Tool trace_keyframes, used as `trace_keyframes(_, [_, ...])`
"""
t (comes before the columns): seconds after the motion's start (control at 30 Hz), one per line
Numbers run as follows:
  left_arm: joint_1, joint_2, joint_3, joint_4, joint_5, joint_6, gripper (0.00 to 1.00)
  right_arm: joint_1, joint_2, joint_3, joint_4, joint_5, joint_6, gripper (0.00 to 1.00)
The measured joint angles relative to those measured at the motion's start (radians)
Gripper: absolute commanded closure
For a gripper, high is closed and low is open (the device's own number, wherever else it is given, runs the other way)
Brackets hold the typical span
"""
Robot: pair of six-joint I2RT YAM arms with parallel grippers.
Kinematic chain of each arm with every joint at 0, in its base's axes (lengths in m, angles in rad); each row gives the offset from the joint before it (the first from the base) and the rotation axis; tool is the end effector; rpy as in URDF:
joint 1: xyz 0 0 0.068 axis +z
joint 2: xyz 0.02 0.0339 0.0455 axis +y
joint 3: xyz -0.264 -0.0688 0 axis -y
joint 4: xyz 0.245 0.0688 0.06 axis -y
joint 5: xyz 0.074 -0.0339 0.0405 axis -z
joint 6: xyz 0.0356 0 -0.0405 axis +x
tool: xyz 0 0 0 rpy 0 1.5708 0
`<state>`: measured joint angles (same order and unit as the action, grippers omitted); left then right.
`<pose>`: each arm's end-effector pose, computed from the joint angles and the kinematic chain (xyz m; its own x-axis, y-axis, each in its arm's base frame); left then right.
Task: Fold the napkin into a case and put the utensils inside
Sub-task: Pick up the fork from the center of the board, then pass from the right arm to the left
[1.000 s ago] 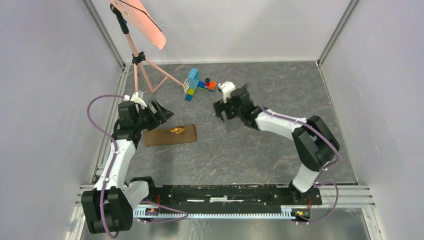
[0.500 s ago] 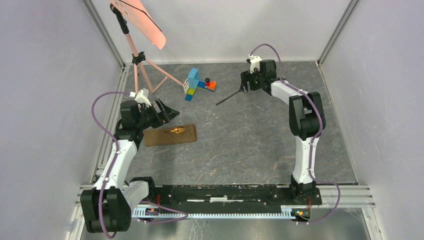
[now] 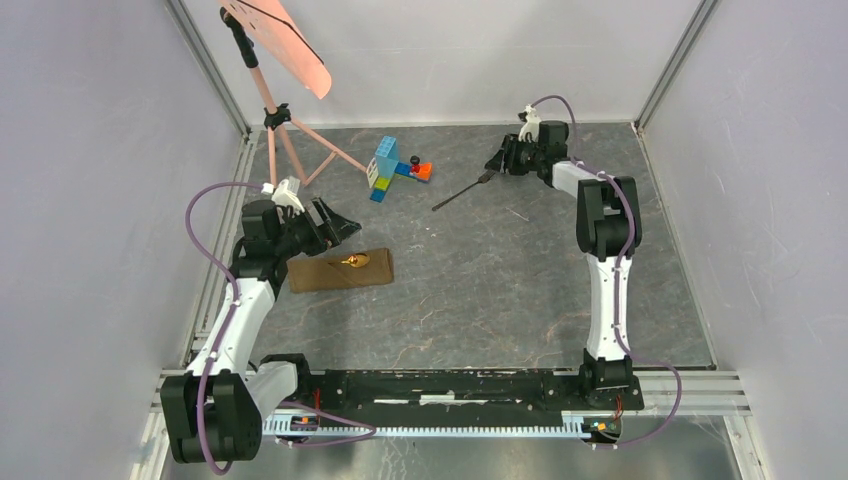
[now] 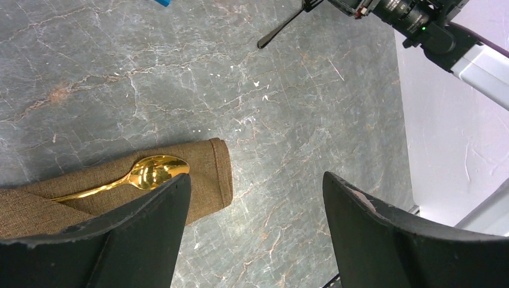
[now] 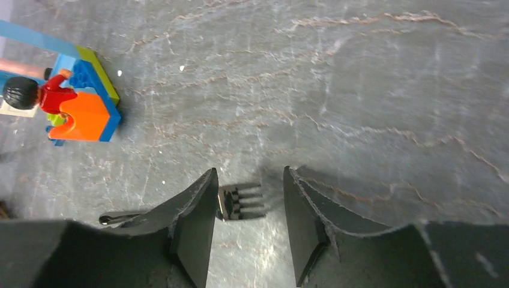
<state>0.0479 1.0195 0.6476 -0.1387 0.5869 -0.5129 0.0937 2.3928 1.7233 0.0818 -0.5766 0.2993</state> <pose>0.2229 -0.0091 0.2546 -0.6426 -0.4399 -0.6274 0.1462 0.7334 -0.6639 0.5250 0.0688 0.1306 -0.6838 0.1840 -0.7061 -0.3438 0.7723 0.5342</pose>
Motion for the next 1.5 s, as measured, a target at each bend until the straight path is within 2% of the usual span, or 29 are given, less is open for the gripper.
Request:
trace_keyframes(0.23, [-0.003,0.0,-0.003,0.011,0.002,0.0,0.14,0.0,0.072,0.06,0.034,-0.091,0.08,0.84])
trace_keyframes(0.4, [-0.006,0.002,-0.014,0.016,0.018,-0.001,0.13,0.0,-0.001,-0.09,0.104,-0.115,0.134,1.0])
trace_keyframes(0.53, [-0.018,0.02,-0.017,0.035,0.039,-0.002,0.12,-0.001,-0.171,-0.336,0.194,-0.109,0.217,1.0])
trace_keyframes(0.6, [-0.05,0.042,-0.017,0.058,0.053,-0.003,0.12,0.001,-0.317,-0.555,0.317,-0.076,0.288,1.0])
trace_keyframes(0.73, [-0.177,0.096,-0.037,0.15,0.072,-0.087,0.09,0.032,-0.607,-0.949,0.538,0.031,0.427,1.0])
trace_keyframes(0.87, [-0.342,0.122,-0.124,0.348,0.039,-0.246,0.08,0.132,-0.785,-1.201,0.745,0.13,0.565,1.0])
trace_keyframes(0.93, [-0.399,0.141,-0.134,0.406,0.014,-0.303,0.08,0.189,-0.814,-1.268,0.832,0.159,0.623,1.0])
trace_keyframes(1.07, [-0.419,0.144,-0.134,0.459,-0.038,-0.365,0.1,0.269,-0.855,-1.361,0.969,0.232,0.712,1.0])
trace_keyframes(1.2, [-0.455,0.078,-0.176,0.504,-0.145,-0.479,0.08,0.319,-0.939,-1.43,1.025,0.352,0.739,1.0])
trace_keyframes(1.37, [-0.504,-0.091,-0.201,0.379,-0.329,-0.562,0.01,0.372,-0.986,-1.429,1.038,0.451,0.725,1.0])
trace_keyframes(1.5, [-0.509,-0.205,-0.214,0.317,-0.462,-0.616,0.01,0.406,-0.986,-1.417,1.04,0.506,0.729,1.0])
